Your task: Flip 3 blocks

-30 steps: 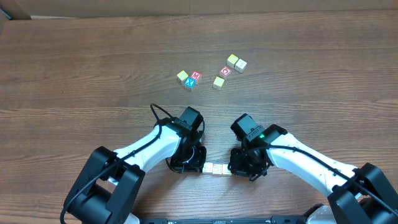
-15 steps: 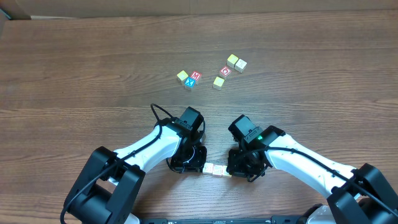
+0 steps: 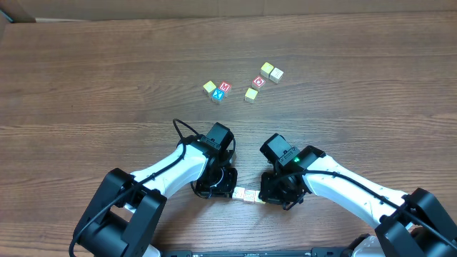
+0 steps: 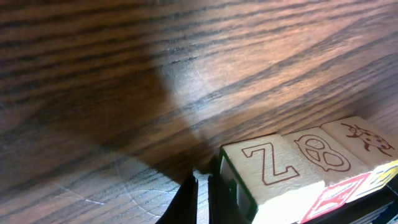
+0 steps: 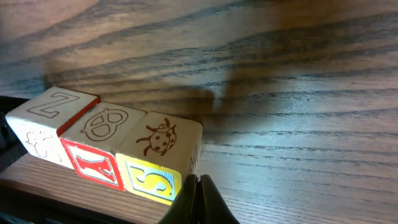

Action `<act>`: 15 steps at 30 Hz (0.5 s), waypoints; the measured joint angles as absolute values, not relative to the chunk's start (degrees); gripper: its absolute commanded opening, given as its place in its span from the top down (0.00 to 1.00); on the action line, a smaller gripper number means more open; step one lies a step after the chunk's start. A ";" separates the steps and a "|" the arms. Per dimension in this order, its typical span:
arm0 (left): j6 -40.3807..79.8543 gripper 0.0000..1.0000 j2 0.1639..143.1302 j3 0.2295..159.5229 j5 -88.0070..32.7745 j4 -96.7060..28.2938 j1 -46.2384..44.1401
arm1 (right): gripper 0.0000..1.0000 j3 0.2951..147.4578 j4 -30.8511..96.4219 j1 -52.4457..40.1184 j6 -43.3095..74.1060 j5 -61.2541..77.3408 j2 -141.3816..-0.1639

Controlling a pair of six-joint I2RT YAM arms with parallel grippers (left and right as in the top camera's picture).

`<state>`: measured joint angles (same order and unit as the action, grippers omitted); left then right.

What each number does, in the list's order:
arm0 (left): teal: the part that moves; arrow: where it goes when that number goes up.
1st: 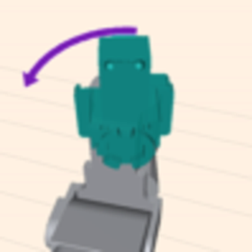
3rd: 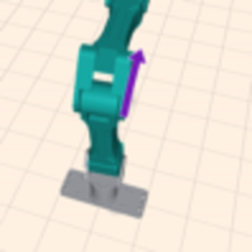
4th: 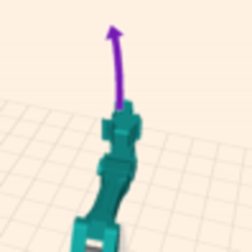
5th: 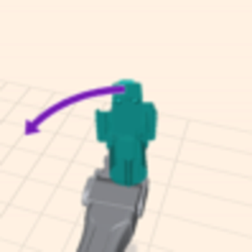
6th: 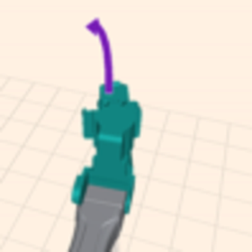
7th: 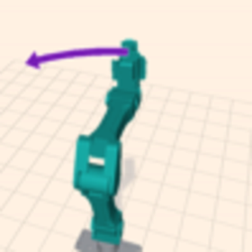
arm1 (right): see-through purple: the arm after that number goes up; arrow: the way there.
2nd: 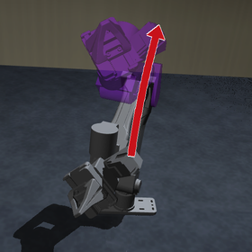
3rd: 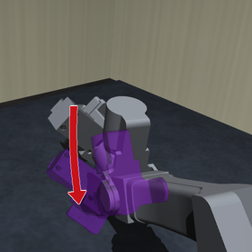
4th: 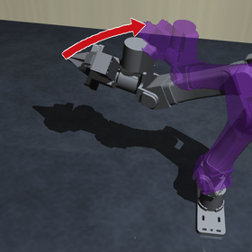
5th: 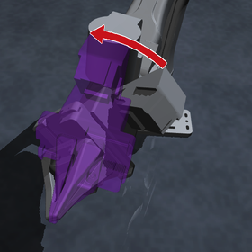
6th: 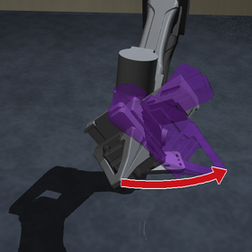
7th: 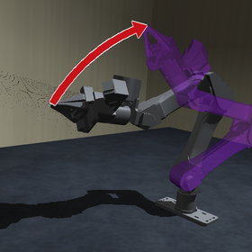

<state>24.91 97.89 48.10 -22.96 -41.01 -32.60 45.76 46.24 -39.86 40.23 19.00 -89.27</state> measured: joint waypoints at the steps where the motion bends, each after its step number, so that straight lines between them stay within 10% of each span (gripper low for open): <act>1: 24.91 0.96 97.89 48.07 -22.96 -40.88 -32.60 | 0.96 45.76 46.04 -39.86 40.84 19.00 -89.27; 15: 23.66 0.96 97.86 48.03 -22.79 -40.62 -32.60 | 0.96 45.74 43.97 -39.83 47.83 17.56 -89.32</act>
<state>23.66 97.86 48.03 -22.79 -40.62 -32.60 45.74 43.97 -39.83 47.83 17.56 -89.32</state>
